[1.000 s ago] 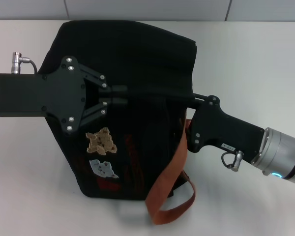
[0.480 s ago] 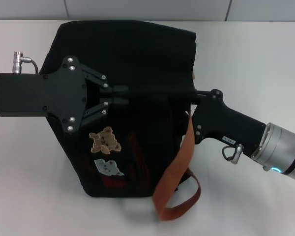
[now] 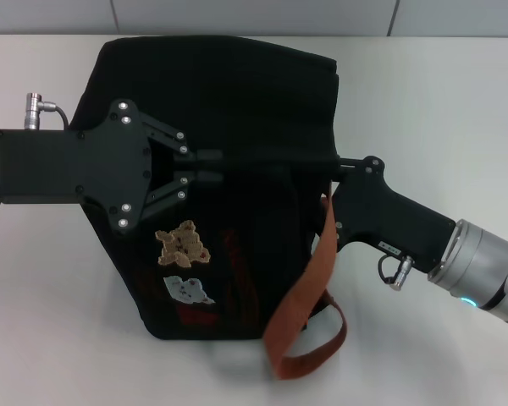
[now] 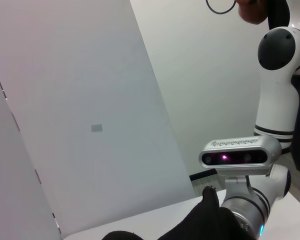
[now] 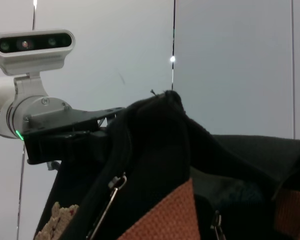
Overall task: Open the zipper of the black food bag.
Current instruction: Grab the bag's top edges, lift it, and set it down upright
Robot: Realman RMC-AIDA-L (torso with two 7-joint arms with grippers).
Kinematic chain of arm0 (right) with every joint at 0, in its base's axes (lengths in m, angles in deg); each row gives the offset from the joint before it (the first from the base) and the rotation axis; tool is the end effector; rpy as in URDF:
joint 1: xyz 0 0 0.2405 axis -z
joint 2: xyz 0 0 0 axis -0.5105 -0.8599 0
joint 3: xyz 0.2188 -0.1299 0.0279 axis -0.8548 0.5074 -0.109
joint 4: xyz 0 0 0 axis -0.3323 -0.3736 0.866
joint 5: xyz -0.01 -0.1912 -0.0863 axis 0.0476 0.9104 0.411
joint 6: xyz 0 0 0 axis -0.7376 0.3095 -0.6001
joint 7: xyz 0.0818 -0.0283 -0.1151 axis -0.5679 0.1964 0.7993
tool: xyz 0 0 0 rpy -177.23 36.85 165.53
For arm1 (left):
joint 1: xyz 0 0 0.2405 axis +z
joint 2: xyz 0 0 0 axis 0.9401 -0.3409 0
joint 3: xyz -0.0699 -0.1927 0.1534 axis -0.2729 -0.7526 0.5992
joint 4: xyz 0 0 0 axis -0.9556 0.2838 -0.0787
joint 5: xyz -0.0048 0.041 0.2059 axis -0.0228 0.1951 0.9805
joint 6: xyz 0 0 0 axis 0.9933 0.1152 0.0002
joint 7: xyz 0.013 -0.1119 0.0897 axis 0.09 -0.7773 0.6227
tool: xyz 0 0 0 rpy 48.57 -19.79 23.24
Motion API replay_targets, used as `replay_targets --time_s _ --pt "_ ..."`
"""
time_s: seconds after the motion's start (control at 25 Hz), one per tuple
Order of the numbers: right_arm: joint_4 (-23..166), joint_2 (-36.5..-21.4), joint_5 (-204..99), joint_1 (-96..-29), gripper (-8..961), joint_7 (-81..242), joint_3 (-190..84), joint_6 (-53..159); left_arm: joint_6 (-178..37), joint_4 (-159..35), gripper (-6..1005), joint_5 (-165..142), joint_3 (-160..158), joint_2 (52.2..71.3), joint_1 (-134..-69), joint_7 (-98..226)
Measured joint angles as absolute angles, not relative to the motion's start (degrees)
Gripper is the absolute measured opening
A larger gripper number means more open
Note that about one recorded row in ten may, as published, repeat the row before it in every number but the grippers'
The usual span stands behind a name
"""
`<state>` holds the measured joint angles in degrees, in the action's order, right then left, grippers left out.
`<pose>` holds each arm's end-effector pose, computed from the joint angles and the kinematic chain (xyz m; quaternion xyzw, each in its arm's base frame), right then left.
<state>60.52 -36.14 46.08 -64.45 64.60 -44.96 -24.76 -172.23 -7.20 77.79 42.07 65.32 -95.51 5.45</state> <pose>0.2302 0.2796 -0.0932 -0.8802 0.0518 0.4005 0.2491 -0.2079 0.2964 0.0491 -0.9420 0.1351 -0.2915 0.0972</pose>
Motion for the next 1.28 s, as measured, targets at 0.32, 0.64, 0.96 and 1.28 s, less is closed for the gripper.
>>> replay_targets --time_s 0.32,0.64,0.96,1.28 --pt "58.15 -36.14 46.08 -62.64 144 72.88 -48.09 -26.28 -171.9 -7.37 88 77.97 42.08 65.21 -95.56 5.54" --pt "58.06 -36.14 46.41 -62.51 97 73.69 -48.49 -26.3 -171.95 -7.39 88 78.02 42.08 65.21 -95.56 5.58" --pt "58.08 -36.14 46.65 -62.49 -1 74.57 -47.95 -26.36 -172.13 -7.38 88 77.92 41.9 65.29 -95.55 5.58" --pt "58.39 -36.14 46.7 -61.81 -1 74.65 -48.1 -25.98 -172.35 -7.38 87 75.23 41.31 65.24 -94.85 5.36"
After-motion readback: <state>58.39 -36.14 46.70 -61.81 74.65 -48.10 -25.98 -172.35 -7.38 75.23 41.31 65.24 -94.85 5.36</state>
